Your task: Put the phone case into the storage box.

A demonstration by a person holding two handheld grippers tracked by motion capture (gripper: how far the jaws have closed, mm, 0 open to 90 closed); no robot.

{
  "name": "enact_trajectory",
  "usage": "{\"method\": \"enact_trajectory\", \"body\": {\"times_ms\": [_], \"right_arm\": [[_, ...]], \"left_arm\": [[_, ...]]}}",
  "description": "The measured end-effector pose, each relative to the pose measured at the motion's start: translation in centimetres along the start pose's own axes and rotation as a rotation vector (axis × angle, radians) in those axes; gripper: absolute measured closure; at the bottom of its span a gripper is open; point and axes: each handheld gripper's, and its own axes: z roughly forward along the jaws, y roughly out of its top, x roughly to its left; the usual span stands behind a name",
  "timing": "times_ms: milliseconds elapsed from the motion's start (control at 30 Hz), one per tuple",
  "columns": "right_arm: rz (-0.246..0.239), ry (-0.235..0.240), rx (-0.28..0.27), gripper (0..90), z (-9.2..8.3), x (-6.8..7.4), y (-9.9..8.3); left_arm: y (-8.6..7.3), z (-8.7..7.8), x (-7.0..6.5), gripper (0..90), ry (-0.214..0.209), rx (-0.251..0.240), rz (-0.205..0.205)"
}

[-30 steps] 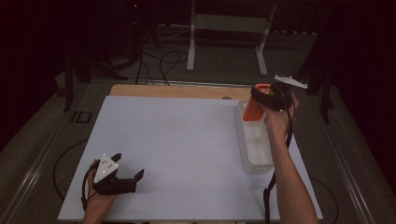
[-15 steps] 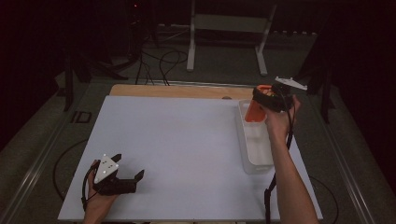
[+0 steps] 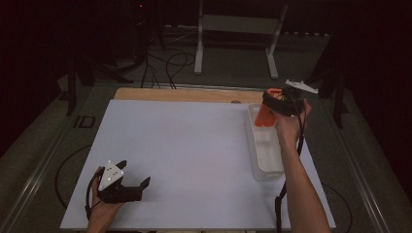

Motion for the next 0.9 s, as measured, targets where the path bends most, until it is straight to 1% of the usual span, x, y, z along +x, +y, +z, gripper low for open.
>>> {"method": "enact_trajectory", "body": {"times_ms": [367, 700, 900], "right_arm": [[-0.004, -0.007, 0.008, 16.5, 1.0, 0.4, -0.3], [-0.008, -0.013, 0.017, 16.5, 2.1, 0.8, -0.8], [-0.013, -0.017, 0.017, 16.5, 2.4, 0.9, -0.9]], "left_arm": [[-0.1, 0.1, 0.1, 0.4, 0.001, 0.005, 0.003], [0.0, -0.1, -0.1, 0.3, -0.004, 0.000, 0.006], [0.0, -0.1, -0.2, 0.3, -0.006, -0.002, 0.007]]}}
